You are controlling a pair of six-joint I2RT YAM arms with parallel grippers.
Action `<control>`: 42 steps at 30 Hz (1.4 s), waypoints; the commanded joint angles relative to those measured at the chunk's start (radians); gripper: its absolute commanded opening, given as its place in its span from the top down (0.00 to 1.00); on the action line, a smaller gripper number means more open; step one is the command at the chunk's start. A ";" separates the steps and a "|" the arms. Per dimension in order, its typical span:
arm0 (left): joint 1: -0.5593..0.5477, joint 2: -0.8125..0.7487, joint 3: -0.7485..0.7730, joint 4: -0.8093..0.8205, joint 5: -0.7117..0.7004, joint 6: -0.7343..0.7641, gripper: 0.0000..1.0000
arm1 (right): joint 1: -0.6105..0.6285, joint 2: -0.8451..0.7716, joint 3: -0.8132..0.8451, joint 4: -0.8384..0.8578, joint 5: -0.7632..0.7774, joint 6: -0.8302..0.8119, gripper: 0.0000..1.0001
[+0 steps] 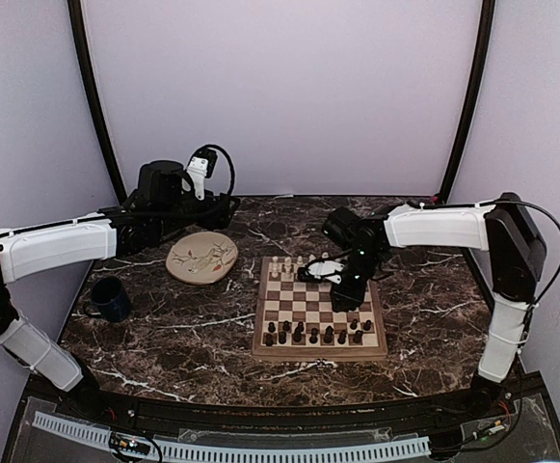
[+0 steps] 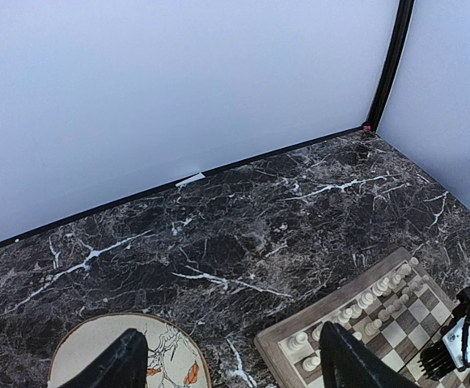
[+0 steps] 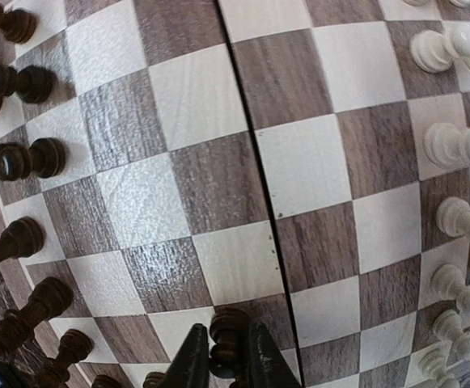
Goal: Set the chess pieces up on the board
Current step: Pick up the pawn from the chessboard, then place the pawn at e7.
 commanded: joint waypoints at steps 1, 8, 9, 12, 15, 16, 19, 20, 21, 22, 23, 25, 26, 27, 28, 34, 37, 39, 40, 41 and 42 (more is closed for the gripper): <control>0.002 -0.009 0.013 -0.005 0.011 -0.006 0.25 | 0.003 0.017 0.039 -0.002 -0.032 0.002 0.87; 0.002 -0.005 0.015 -0.006 0.014 -0.006 0.25 | 0.021 0.005 0.073 -0.044 -0.139 -0.013 0.93; 0.002 -0.005 0.015 -0.006 0.014 -0.006 0.25 | 0.027 0.002 0.073 -0.047 -0.148 -0.014 0.93; 0.002 -0.002 0.015 -0.006 0.016 -0.007 0.25 | 0.051 0.003 0.072 -0.052 -0.159 -0.019 0.93; 0.002 0.001 0.015 -0.007 0.018 -0.007 0.25 | 0.072 0.012 0.073 -0.053 -0.164 -0.021 0.93; 0.002 0.001 0.016 -0.007 0.018 -0.008 0.25 | 0.078 0.017 0.076 -0.054 -0.166 -0.022 0.93; 0.002 0.003 0.018 -0.008 0.018 -0.008 0.25 | 0.094 0.036 0.090 -0.063 -0.171 -0.024 0.93; 0.002 0.003 0.018 -0.009 0.018 -0.008 0.25 | 0.099 0.041 0.097 -0.065 -0.174 -0.024 0.93; 0.003 0.003 0.018 -0.010 0.020 -0.008 0.25 | 0.105 0.046 0.101 -0.067 -0.177 -0.026 0.93; 0.003 0.003 0.020 -0.010 0.018 -0.006 0.25 | 0.109 0.049 0.104 -0.069 -0.177 -0.025 0.93; 0.002 0.002 0.020 -0.012 0.017 -0.006 0.25 | 0.113 0.053 0.109 -0.070 -0.177 -0.026 0.92; 0.002 0.001 0.020 -0.012 0.018 -0.006 0.25 | 0.120 0.061 0.113 -0.071 -0.177 -0.026 0.92; 0.002 0.001 0.020 -0.012 0.019 -0.006 0.25 | 0.121 0.065 0.115 -0.071 -0.176 -0.025 0.92; 0.002 0.001 0.021 -0.012 0.021 -0.006 0.25 | 0.123 0.068 0.117 -0.073 -0.175 -0.026 0.92; 0.002 0.001 0.021 -0.013 0.021 -0.006 0.25 | 0.124 0.072 0.119 -0.073 -0.174 -0.026 0.92; 0.002 0.001 0.022 -0.015 0.022 -0.006 0.25 | 0.135 0.087 0.128 -0.072 -0.175 -0.027 0.91; 0.002 0.003 0.022 -0.016 0.022 -0.006 0.25 | 0.138 0.095 0.129 -0.071 -0.169 -0.028 0.90; 0.003 0.002 0.022 -0.015 0.020 -0.006 0.25 | 0.140 0.101 0.127 -0.070 -0.163 -0.028 0.90; 0.002 0.003 0.022 -0.017 0.021 -0.006 0.25 | 0.142 0.101 0.126 -0.069 -0.160 -0.028 0.89; 0.002 0.003 0.022 -0.017 0.020 -0.006 0.25 | 0.142 0.101 0.125 -0.068 -0.158 -0.027 0.88; 0.002 0.003 0.022 -0.017 0.022 -0.006 0.25 | 0.142 0.100 0.123 -0.067 -0.156 -0.026 0.87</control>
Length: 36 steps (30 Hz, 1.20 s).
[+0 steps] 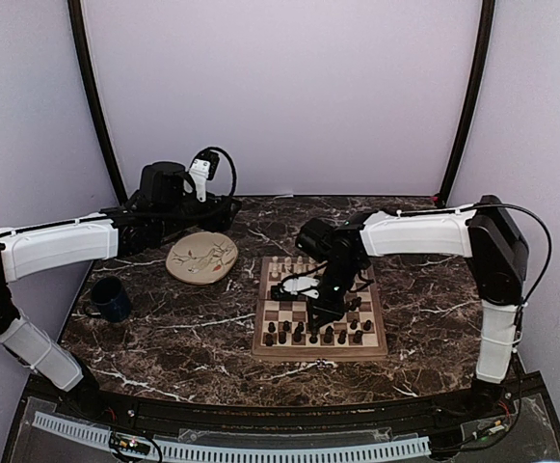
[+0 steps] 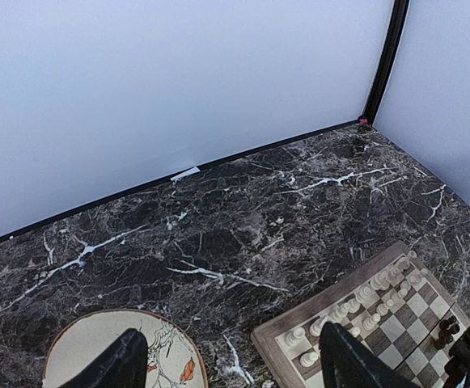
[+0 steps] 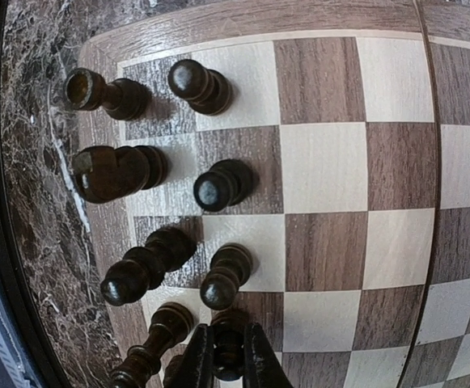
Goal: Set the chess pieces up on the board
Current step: Place the pawn at e7, then pick up the pawn from the chessboard.
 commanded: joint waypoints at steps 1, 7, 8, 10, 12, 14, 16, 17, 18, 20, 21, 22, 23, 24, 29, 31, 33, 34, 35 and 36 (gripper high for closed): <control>0.002 -0.007 0.022 -0.010 0.006 -0.006 0.25 | 0.011 0.009 0.020 -0.007 0.012 -0.001 0.85; 0.002 -0.005 0.024 -0.011 0.007 -0.005 0.25 | 0.011 -0.012 0.024 -0.013 0.013 0.004 0.78; 0.002 -0.006 0.024 -0.012 0.008 -0.005 0.25 | 0.010 -0.020 0.028 -0.018 0.007 0.002 0.77; 0.003 -0.006 0.025 -0.013 0.007 -0.004 0.25 | 0.007 -0.045 0.031 -0.027 -0.011 -0.005 0.75; 0.002 -0.005 0.025 -0.013 0.008 -0.004 0.25 | -0.005 -0.075 0.035 -0.035 -0.025 -0.006 0.73; 0.002 -0.005 0.025 -0.013 0.008 -0.004 0.25 | -0.025 -0.096 0.037 -0.050 -0.040 -0.010 0.72; 0.002 -0.005 0.027 -0.013 0.009 -0.004 0.25 | -0.055 -0.121 0.022 -0.051 -0.048 -0.009 0.72; 0.002 -0.005 0.027 -0.013 0.010 -0.004 0.25 | -0.073 -0.134 0.010 -0.042 -0.041 -0.006 0.71; 0.002 -0.005 0.027 -0.013 0.010 -0.004 0.25 | -0.088 -0.142 -0.004 -0.033 -0.027 -0.001 0.71; 0.002 -0.004 0.027 -0.013 0.012 -0.006 0.25 | -0.120 -0.157 -0.035 -0.010 0.013 0.015 0.71; 0.002 -0.004 0.027 -0.013 0.014 -0.006 0.25 | -0.136 -0.165 -0.050 -0.002 0.029 0.021 0.72; 0.002 -0.004 0.027 -0.013 0.013 -0.006 0.25 | -0.150 -0.170 -0.063 0.009 0.046 0.027 0.72; 0.002 -0.001 0.027 -0.013 0.014 -0.006 0.25 | -0.184 -0.185 -0.101 0.036 0.102 0.034 0.73; 0.002 0.001 0.027 -0.013 0.015 -0.006 0.25 | -0.187 -0.185 -0.107 0.039 0.110 0.032 0.73; 0.002 0.002 0.027 -0.014 0.014 -0.006 0.25 | -0.189 -0.172 -0.123 0.050 0.133 0.030 0.73; 0.002 0.002 0.027 -0.014 0.014 -0.006 0.25 | -0.187 -0.161 -0.123 0.050 0.150 0.030 0.73; 0.002 0.002 0.027 -0.014 0.014 -0.006 0.25 | -0.188 -0.154 -0.123 0.054 0.168 0.030 0.73; 0.002 0.002 0.027 -0.014 0.014 -0.006 0.25 | -0.188 -0.152 -0.124 0.057 0.173 0.031 0.73; 0.002 0.002 0.027 -0.015 0.015 -0.006 0.25 | -0.188 -0.149 -0.124 0.058 0.174 0.031 0.73; 0.002 0.002 0.028 -0.015 0.016 -0.005 0.25 | -0.187 -0.148 -0.123 0.058 0.173 0.029 0.73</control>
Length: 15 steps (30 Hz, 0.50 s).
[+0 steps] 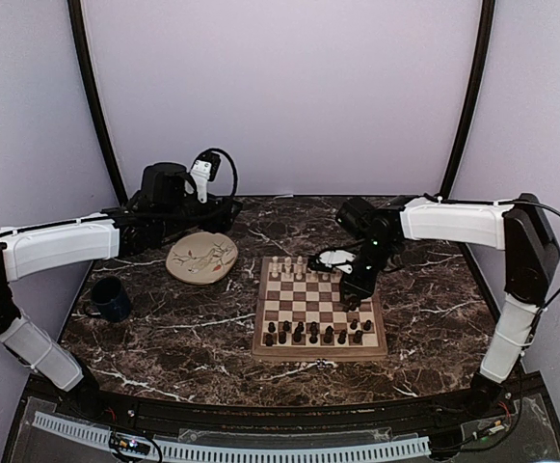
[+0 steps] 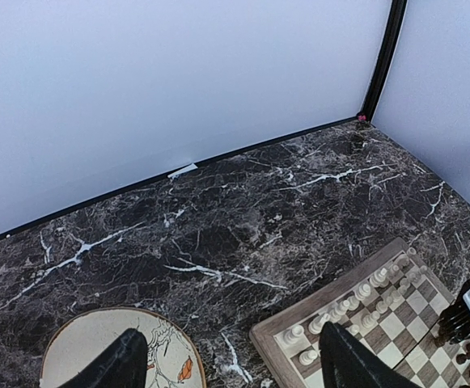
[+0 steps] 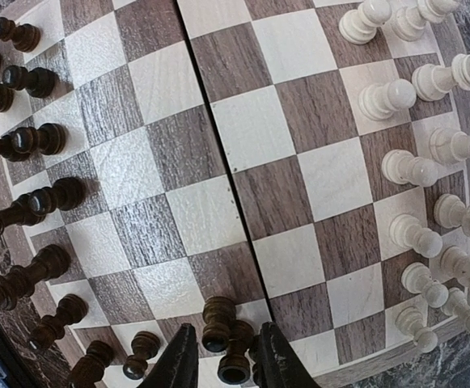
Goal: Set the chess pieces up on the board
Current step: Pick up the pawn from the chessboard.
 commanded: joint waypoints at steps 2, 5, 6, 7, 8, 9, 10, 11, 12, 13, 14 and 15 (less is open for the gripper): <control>0.002 -0.005 0.028 -0.013 0.009 -0.006 0.25 | -0.003 0.019 -0.001 0.021 0.023 0.003 0.73; 0.002 -0.007 0.028 -0.013 0.009 -0.003 0.25 | -0.003 0.029 0.003 0.012 0.013 -0.002 0.73; 0.002 -0.007 0.028 -0.014 0.007 -0.003 0.25 | -0.003 0.032 0.003 0.007 0.010 -0.004 0.73; 0.002 -0.007 0.028 -0.014 0.008 -0.003 0.25 | -0.003 0.033 0.003 0.004 0.005 -0.006 0.73; 0.002 -0.007 0.028 -0.013 0.007 -0.003 0.25 | -0.002 0.036 0.003 -0.002 -0.001 -0.009 0.73; 0.002 -0.007 0.028 -0.013 0.007 -0.003 0.25 | -0.001 0.040 0.004 -0.007 -0.006 -0.012 0.73; 0.002 -0.006 0.028 -0.014 0.008 -0.003 0.25 | 0.000 0.041 0.002 -0.011 -0.007 -0.013 0.73; 0.003 -0.005 0.028 -0.013 0.008 -0.002 0.25 | 0.002 0.043 0.000 -0.013 -0.007 -0.017 0.73; 0.002 -0.006 0.028 -0.013 0.008 -0.003 0.25 | 0.003 0.045 -0.001 -0.013 -0.005 -0.017 0.73; 0.002 -0.005 0.028 -0.013 0.009 -0.003 0.25 | 0.005 0.045 -0.003 -0.011 0.000 -0.017 0.73; 0.002 -0.004 0.028 -0.014 0.010 -0.003 0.25 | 0.006 0.046 -0.004 -0.012 0.003 -0.017 0.73; 0.002 -0.004 0.028 -0.013 0.009 -0.003 0.25 | 0.008 0.047 -0.005 -0.011 0.006 -0.019 0.73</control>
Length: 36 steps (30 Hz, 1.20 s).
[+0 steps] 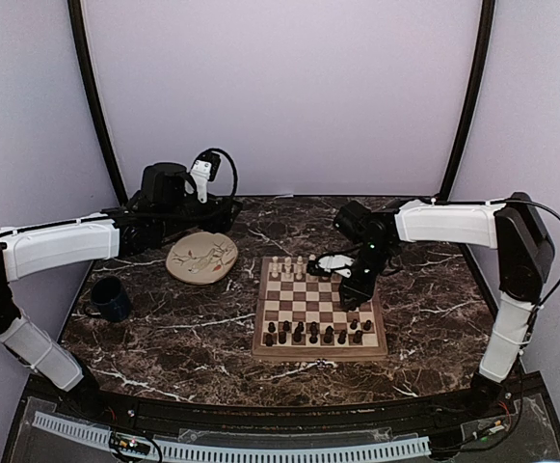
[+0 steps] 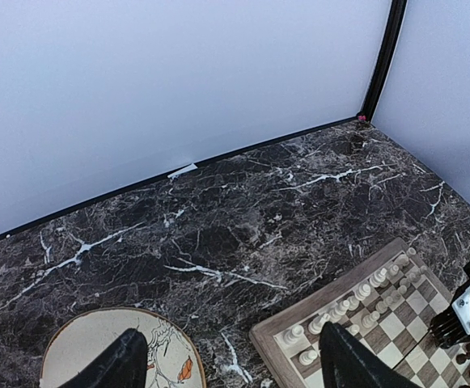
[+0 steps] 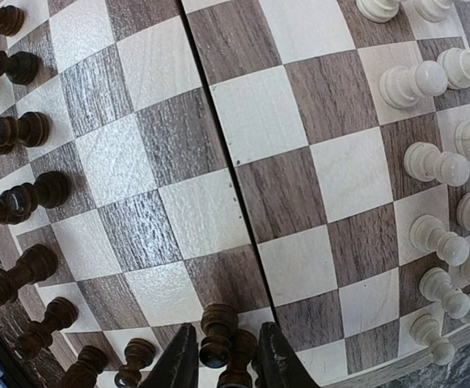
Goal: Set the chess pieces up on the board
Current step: Pick up the pawn from the chessboard, then place the pawn at d8.
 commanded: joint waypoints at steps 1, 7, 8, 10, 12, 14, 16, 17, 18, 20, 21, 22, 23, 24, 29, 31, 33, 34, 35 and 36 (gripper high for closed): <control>0.002 -0.004 0.028 -0.013 0.008 -0.003 0.25 | 0.007 0.015 -0.006 -0.006 -0.002 -0.013 0.74; 0.002 -0.004 0.028 -0.016 0.008 -0.002 0.25 | 0.017 0.026 0.000 -0.013 -0.011 -0.015 0.80; 0.002 -0.004 0.029 -0.015 0.008 -0.001 0.25 | 0.018 0.029 0.001 -0.015 -0.010 -0.015 0.80; 0.002 -0.004 0.029 -0.015 0.009 0.001 0.25 | 0.024 0.036 0.003 -0.018 -0.006 -0.015 0.79; 0.002 -0.005 0.029 -0.015 0.009 0.000 0.25 | 0.029 0.039 0.004 -0.020 0.002 -0.016 0.78; 0.002 -0.005 0.029 -0.015 0.009 0.000 0.25 | 0.032 0.040 0.005 -0.020 0.006 -0.017 0.79; 0.002 -0.005 0.029 -0.015 0.009 0.000 0.25 | 0.035 0.038 0.010 -0.020 0.004 -0.016 0.81; 0.002 -0.005 0.029 -0.015 0.009 0.000 0.25 | 0.035 0.038 0.014 -0.020 -0.001 -0.015 0.82; 0.002 -0.005 0.029 -0.015 0.010 0.000 0.25 | 0.036 0.038 0.020 -0.022 -0.004 -0.015 0.84; 0.002 -0.004 0.029 -0.015 0.010 0.001 0.25 | 0.039 0.038 0.033 -0.025 -0.014 -0.016 0.86; 0.002 -0.004 0.029 -0.015 0.010 0.000 0.25 | 0.041 0.038 0.040 -0.027 -0.023 -0.015 0.87; 0.002 -0.004 0.029 -0.015 0.009 0.001 0.25 | 0.044 0.039 0.047 -0.029 -0.031 -0.016 0.88; 0.002 -0.003 0.029 -0.015 0.010 0.001 0.25 | 0.046 0.039 0.056 -0.031 -0.040 -0.015 0.89; 0.002 -0.002 0.030 -0.015 0.009 0.000 0.25 | 0.050 0.040 0.064 -0.034 -0.049 -0.014 0.89; 0.002 0.003 0.032 -0.018 0.012 0.001 0.25 | 0.085 0.053 0.095 -0.052 -0.096 -0.015 0.90; 0.003 0.004 0.033 -0.019 0.012 0.001 0.25 | 0.103 0.061 0.098 -0.057 -0.112 -0.019 0.90; 0.002 0.004 0.032 -0.019 0.013 0.000 0.25 | 0.123 0.070 0.097 -0.064 -0.117 -0.023 0.90; 0.002 0.004 0.032 -0.019 0.013 0.000 0.25 | 0.132 0.075 0.097 -0.068 -0.118 -0.026 0.90; 0.002 0.004 0.032 -0.020 0.011 0.000 0.25 | 0.139 0.077 0.095 -0.071 -0.118 -0.029 0.90; 0.002 0.002 0.032 -0.021 0.011 0.000 0.25 | 0.145 0.081 0.094 -0.073 -0.119 -0.032 0.90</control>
